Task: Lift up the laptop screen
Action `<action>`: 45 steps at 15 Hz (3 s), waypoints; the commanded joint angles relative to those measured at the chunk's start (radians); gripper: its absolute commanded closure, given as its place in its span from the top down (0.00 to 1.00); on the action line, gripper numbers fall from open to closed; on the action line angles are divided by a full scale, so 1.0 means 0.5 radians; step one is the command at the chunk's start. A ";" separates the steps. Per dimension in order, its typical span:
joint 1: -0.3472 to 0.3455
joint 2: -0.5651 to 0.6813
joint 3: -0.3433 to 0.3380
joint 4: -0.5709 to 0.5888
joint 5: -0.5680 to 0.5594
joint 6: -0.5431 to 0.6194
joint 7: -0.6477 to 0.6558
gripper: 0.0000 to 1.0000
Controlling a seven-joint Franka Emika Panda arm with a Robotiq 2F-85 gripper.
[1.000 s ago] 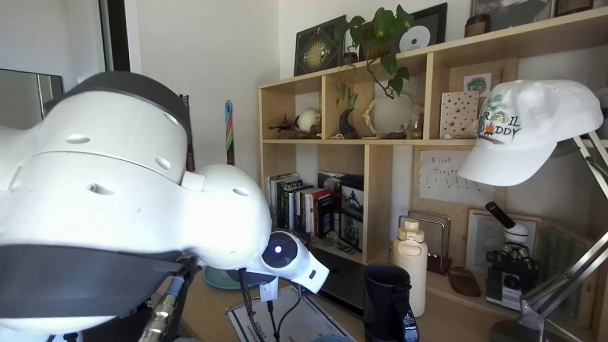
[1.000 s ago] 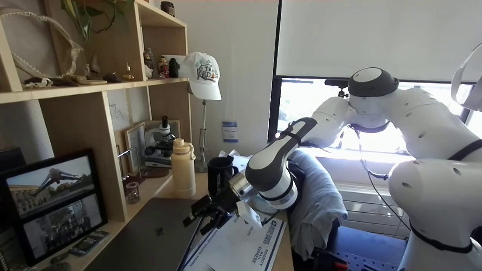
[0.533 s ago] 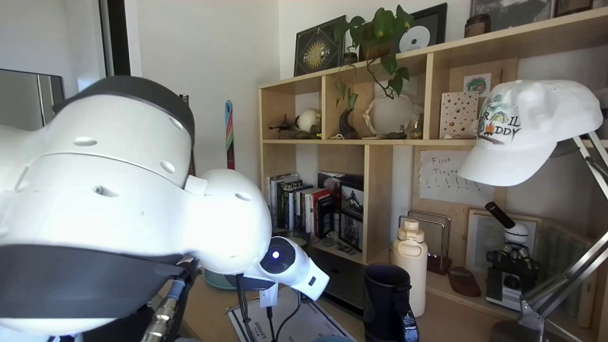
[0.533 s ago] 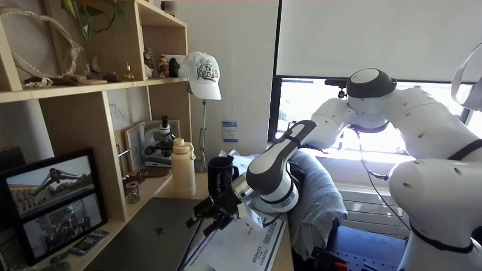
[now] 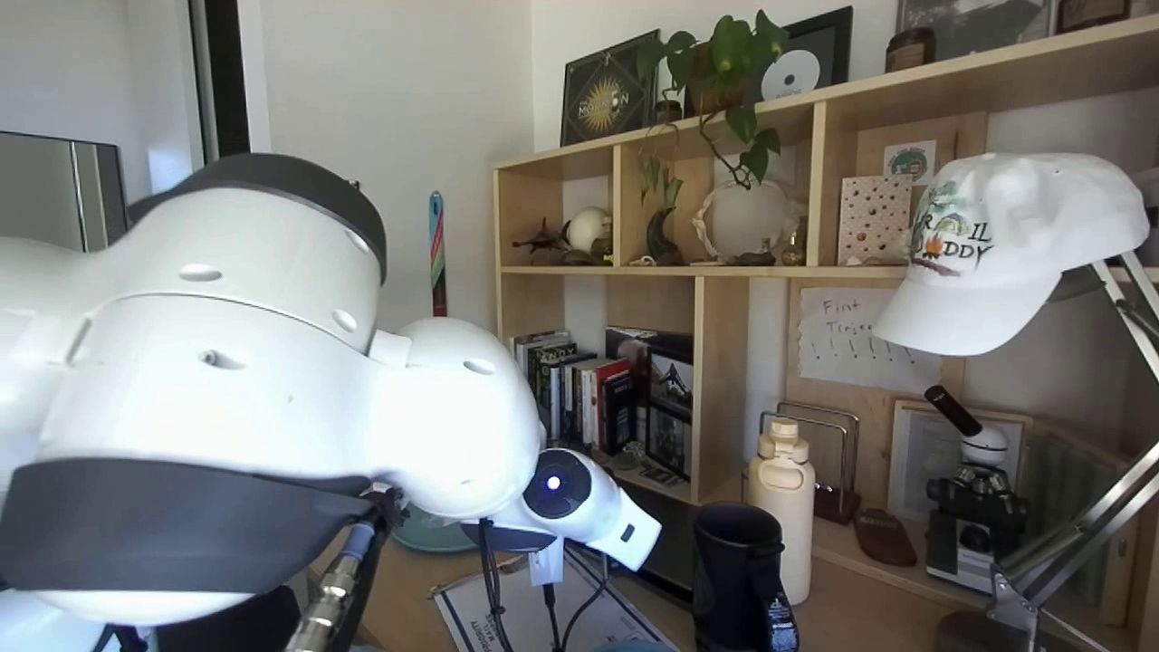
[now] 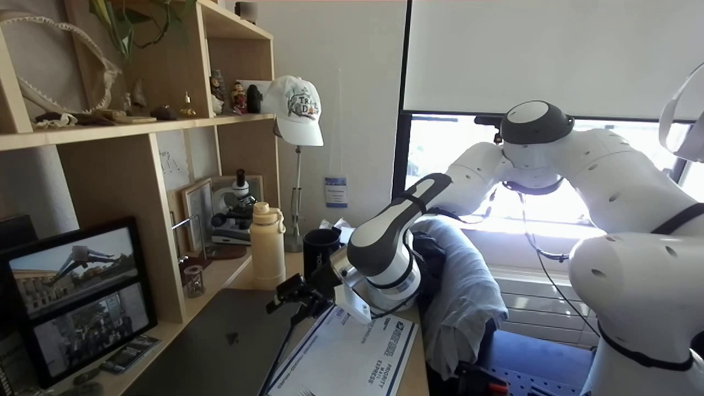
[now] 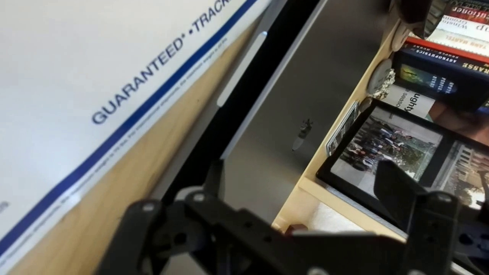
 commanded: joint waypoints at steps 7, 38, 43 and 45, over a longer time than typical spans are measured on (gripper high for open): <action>0.222 0.156 -0.064 -0.012 0.098 -0.006 0.118 1.00; 0.237 0.473 -0.103 -0.113 0.240 -0.004 0.289 1.00; 0.310 0.438 -0.147 -0.050 0.224 -0.003 0.277 1.00; 0.335 0.427 -0.158 -0.025 0.221 -0.003 0.276 1.00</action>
